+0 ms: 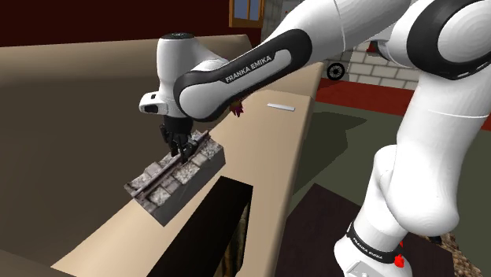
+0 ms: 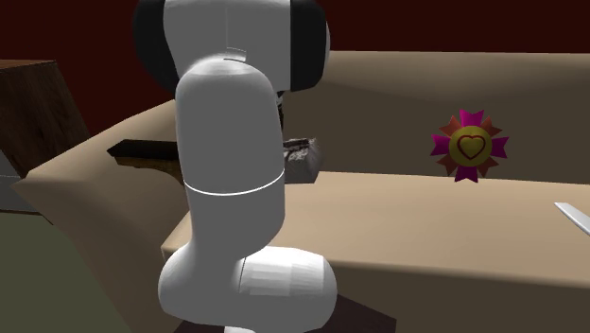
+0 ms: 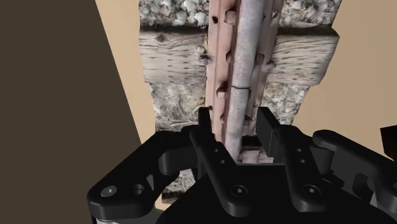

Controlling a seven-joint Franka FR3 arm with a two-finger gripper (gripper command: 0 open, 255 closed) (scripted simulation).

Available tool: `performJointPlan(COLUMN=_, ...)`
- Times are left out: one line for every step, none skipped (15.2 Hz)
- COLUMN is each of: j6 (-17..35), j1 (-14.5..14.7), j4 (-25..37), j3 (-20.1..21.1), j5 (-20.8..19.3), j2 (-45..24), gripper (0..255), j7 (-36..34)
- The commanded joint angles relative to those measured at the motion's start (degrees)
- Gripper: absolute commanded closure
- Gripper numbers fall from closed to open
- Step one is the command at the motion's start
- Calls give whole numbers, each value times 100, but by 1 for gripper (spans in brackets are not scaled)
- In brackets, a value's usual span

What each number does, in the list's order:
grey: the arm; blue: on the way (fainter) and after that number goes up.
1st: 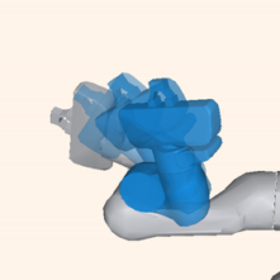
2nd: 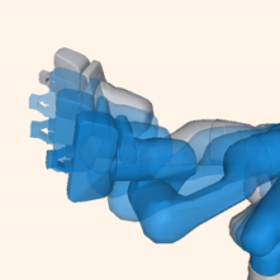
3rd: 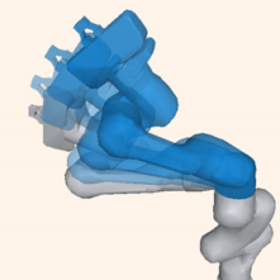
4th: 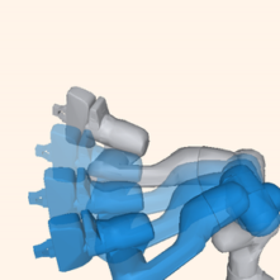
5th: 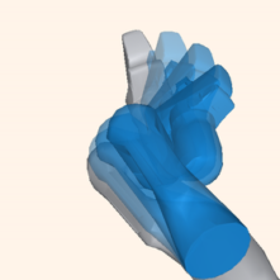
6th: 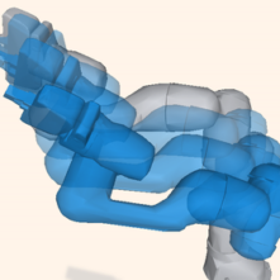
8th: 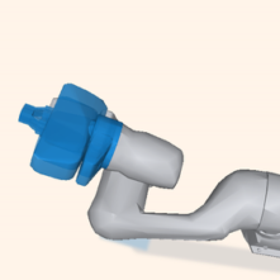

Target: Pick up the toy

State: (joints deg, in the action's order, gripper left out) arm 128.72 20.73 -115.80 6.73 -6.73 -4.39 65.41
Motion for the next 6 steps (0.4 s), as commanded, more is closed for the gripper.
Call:
performJointPlan(j6=-150, j1=0, j4=150, j3=2, j5=16, j2=49, gripper=255, j7=23)
performJointPlan(j6=-222, j1=0, j4=198, j3=3, j5=26, j2=74, gripper=255, j7=33)
performJointPlan(j6=-295, j1=0, j4=247, j3=4, j5=35, j2=98, gripper=255, j7=44)
performJointPlan(j6=-367, j1=0, j4=297, j3=5, j5=44, j2=122, gripper=255, j7=54)
performJointPlan(j6=-378, j1=0, j4=303, j3=5, j5=46, j2=126, gripper=255, j7=56)
performJointPlan(j6=-378, j1=0, j4=304, j3=5, j5=45, j2=125, gripper=255, j7=56)
